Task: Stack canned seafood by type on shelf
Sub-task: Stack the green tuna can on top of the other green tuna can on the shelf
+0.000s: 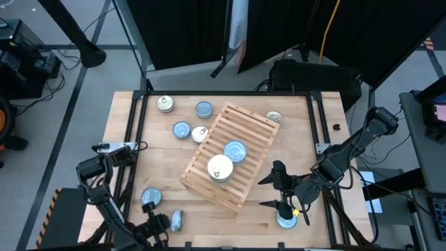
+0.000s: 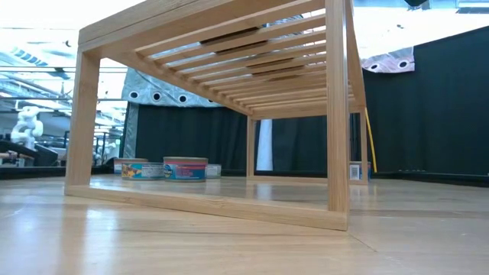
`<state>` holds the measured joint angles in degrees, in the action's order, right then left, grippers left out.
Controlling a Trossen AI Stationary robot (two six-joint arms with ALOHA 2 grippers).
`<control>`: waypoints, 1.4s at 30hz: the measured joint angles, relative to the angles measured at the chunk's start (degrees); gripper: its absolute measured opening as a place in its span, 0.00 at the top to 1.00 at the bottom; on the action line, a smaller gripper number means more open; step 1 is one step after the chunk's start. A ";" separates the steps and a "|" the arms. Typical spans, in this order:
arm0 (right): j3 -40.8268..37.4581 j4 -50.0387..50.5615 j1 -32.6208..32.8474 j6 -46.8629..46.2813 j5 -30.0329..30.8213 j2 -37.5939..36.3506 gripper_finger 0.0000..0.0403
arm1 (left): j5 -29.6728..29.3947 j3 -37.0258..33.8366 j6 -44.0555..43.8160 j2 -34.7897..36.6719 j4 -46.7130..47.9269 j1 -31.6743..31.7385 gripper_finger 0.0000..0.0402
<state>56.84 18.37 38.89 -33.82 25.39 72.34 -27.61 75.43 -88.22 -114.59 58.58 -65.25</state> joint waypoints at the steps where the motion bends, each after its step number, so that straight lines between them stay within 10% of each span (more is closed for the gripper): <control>1: 0.00 0.00 0.00 -0.01 0.00 0.00 0.17 | 0.54 1.78 -0.92 0.00 2.91 -0.24 0.99; 10: 0.00 -0.02 0.00 -0.03 0.00 0.00 0.17 | -6.43 11.44 -21.86 0.17 12.39 -3.09 0.94; 28: 0.00 0.37 0.00 1.23 -0.22 0.02 0.17 | -13.69 11.50 -37.97 -4.00 7.29 -1.34 0.12; 42: 0.00 0.35 -0.33 2.12 -0.17 0.02 0.17 | -8.78 11.50 -38.82 -6.70 13.62 2.13 0.11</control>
<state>56.84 18.72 38.57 -31.70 25.21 72.36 -36.38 86.94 -127.04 -121.29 72.20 -63.12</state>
